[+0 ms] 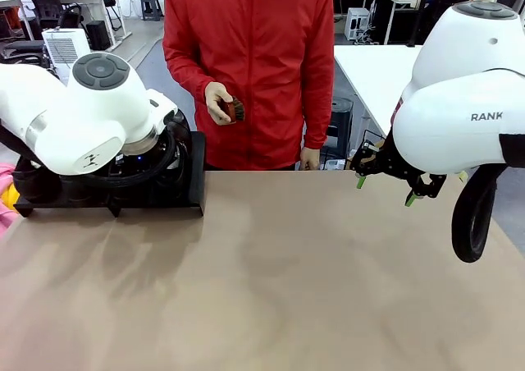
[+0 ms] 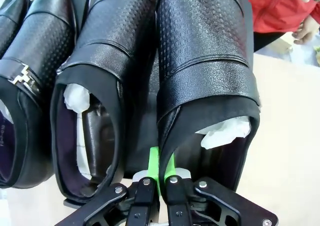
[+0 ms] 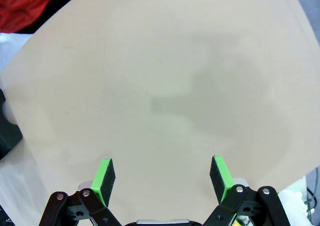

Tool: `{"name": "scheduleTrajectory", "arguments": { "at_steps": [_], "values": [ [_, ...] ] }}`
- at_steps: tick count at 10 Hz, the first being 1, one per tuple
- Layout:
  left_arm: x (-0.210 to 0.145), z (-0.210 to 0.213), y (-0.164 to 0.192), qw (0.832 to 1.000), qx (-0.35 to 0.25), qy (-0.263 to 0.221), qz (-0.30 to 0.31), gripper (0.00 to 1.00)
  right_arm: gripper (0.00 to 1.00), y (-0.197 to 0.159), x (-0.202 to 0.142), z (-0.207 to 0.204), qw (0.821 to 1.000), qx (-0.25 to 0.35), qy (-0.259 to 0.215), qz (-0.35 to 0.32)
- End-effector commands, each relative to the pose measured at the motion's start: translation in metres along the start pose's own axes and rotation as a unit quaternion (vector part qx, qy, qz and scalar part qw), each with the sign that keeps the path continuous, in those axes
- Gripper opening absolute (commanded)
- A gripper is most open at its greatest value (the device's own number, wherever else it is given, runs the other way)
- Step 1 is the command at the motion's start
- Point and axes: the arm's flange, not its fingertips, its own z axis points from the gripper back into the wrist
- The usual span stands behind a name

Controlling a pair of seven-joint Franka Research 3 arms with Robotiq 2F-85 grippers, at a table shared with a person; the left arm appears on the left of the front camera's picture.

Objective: Organize the shoes by placing them on the stand.
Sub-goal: Place the Shoe from the middle of the table onto the Shoes Stand.

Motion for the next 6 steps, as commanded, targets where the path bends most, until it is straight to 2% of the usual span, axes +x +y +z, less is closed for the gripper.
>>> {"name": "scheduleTrajectory", "arguments": {
  "at_steps": [1,2,3,5,6],
  "values": [
    [-0.0007,-0.0056,0.0014,1.0,0.001,-0.02,0.015,0.0,1.0,0.0003,0.0025,0.0014,1.0,0.008,0.007,0.005],
    [-0.001,-0.006,0.002,1.0,0.006,-0.017,0.016,0.0,1.0,0.0003,0.0025,0.0014,1.0,0.008,0.007,0.005],
    [-0.0004,-0.0069,0.003,1.0,0.009,-0.014,0.018,0.07,1.0,0.0003,0.0025,0.0014,1.0,0.008,0.007,0.005],
    [0.001,-0.0083,0.0027,1.0,0.013,-0.016,0.017,0.44,1.0,0.0003,0.0025,0.0014,1.0,0.008,0.007,0.005],
    [0.0024,-0.0079,0.0034,1.0,0.014,-0.016,0.019,0.59,1.0,0.0003,0.0025,0.0014,1.0,0.008,0.007,0.005]
  ]
}}
